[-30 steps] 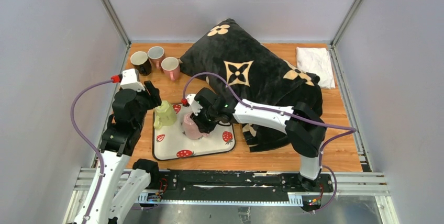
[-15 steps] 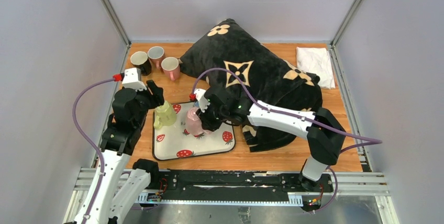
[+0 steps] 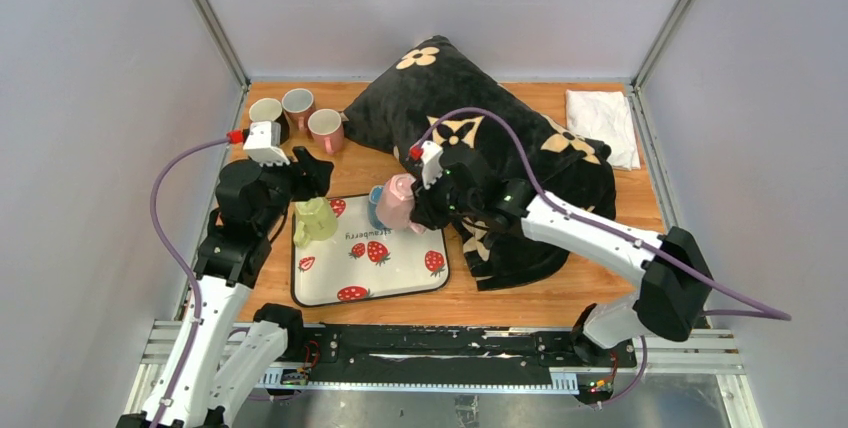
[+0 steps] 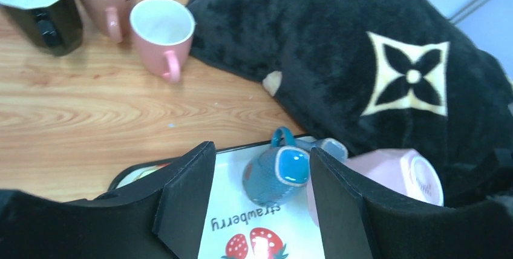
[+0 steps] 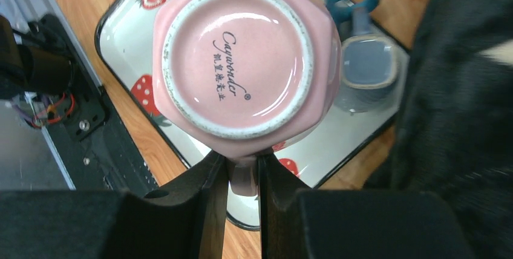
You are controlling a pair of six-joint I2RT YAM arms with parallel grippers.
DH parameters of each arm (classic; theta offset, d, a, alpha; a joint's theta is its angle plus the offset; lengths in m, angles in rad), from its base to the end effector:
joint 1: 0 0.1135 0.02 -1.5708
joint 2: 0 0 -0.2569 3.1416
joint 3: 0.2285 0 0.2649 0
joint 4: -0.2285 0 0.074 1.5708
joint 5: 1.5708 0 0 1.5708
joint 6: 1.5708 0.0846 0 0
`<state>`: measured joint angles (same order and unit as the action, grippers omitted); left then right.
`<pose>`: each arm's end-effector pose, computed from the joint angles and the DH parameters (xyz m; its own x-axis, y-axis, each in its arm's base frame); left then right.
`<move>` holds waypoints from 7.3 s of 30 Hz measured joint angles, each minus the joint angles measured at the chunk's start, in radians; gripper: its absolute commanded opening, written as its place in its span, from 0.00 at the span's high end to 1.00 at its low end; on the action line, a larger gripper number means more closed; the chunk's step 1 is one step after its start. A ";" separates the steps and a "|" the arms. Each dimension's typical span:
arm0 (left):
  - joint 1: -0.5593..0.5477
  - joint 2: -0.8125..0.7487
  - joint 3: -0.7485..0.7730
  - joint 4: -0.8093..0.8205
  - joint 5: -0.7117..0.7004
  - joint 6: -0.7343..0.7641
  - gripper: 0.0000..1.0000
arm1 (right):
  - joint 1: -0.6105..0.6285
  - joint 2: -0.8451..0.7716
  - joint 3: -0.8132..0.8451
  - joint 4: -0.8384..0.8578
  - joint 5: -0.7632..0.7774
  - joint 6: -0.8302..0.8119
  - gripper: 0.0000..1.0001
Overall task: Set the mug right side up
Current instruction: Turn over the cup on the tray.
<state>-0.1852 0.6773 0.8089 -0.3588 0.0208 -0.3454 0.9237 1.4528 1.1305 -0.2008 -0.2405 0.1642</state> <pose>0.2181 -0.0427 0.3321 -0.2774 -0.2924 -0.9152 0.1170 0.9352 -0.3343 0.2183 0.3223 0.2658 -0.4441 -0.3244 -0.8352 -0.8379 0.4804 0.2590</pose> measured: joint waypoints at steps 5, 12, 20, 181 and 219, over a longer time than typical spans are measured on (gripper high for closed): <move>0.000 0.029 0.017 0.060 0.124 -0.030 0.34 | -0.068 -0.101 -0.050 0.050 0.005 0.043 1.00; -0.004 0.069 0.021 0.169 0.277 -0.103 0.34 | -0.156 -0.238 -0.130 0.161 -0.012 0.143 1.00; -0.109 0.100 0.019 0.264 0.329 -0.179 0.34 | -0.277 -0.319 -0.228 0.317 -0.076 0.305 1.00; -0.356 0.474 0.146 0.988 0.520 -0.663 1.00 | -0.356 -0.354 -0.338 1.132 -0.293 0.749 0.46; -0.347 0.394 0.311 0.334 0.288 -0.232 1.00 | -0.356 -0.588 -0.430 0.813 -0.219 0.532 0.49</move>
<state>-0.5320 1.0714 1.1194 -0.0246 0.3084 -0.5774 0.5678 0.8646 0.7006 0.6117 -0.4591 0.6960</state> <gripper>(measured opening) 0.238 0.510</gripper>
